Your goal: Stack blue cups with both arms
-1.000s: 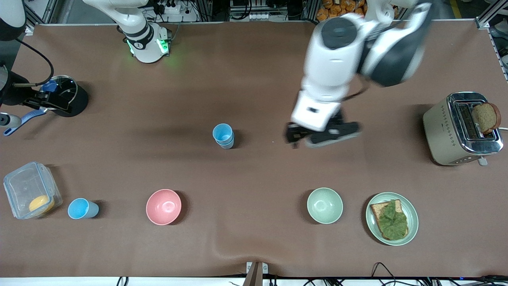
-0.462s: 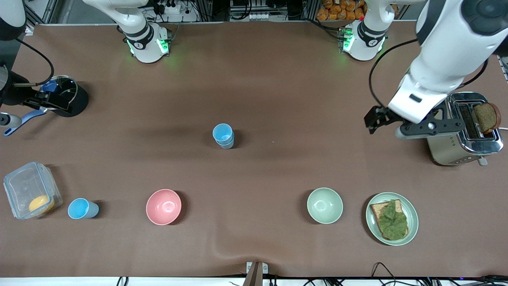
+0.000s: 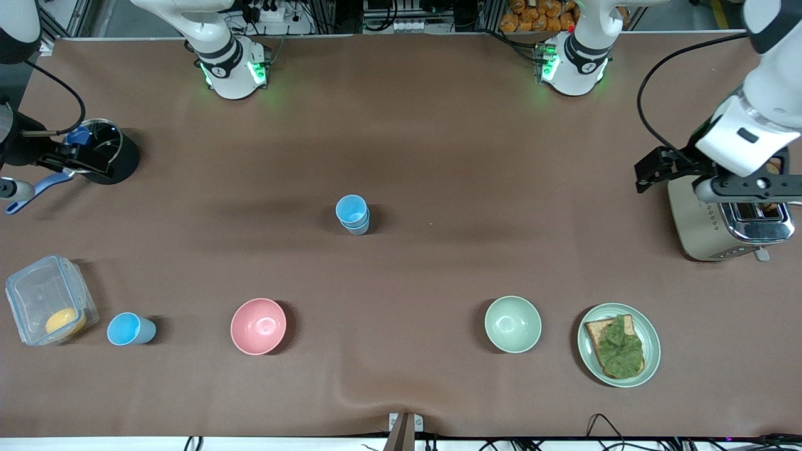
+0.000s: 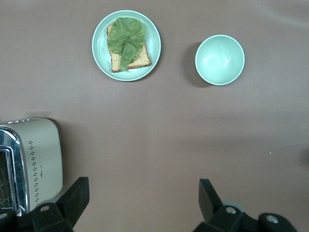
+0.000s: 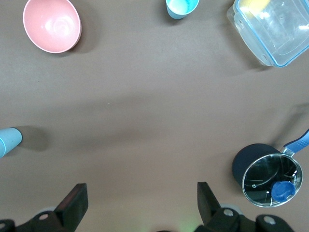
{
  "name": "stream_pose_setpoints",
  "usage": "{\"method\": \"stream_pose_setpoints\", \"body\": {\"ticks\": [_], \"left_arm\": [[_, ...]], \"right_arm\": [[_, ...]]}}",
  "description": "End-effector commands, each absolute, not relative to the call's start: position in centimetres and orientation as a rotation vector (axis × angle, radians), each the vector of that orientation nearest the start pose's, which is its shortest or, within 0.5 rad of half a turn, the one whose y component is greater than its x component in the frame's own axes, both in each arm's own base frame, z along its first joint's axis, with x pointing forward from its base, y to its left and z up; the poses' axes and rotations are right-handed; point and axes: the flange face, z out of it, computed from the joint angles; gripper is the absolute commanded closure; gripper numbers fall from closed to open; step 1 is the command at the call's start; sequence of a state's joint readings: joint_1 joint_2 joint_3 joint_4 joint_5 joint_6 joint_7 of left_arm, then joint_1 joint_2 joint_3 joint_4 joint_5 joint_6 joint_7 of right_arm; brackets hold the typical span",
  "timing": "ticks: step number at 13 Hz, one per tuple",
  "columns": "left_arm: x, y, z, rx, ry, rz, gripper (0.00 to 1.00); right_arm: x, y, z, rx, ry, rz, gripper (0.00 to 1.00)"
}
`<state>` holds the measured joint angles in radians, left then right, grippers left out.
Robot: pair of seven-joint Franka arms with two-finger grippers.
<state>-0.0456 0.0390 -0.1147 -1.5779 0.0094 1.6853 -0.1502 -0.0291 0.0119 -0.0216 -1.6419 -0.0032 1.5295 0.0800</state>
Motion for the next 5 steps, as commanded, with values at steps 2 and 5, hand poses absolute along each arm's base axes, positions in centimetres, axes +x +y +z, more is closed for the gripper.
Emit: {"method": "stream_pose_setpoints", "body": {"ticks": [2,5], "left_arm": [[56.0,-7.5,62.4,-3.157,0.016,-0.114,0.00],[55.4,-7.5,62.9,-3.152,0.005,-0.044,0.00]], "right_arm": [[54.5,-3.1,58.6,-3.145,0.205,0.201,0.00],[54.5,-3.2,58.6,-3.144,0.207,0.201,0.00]]}}
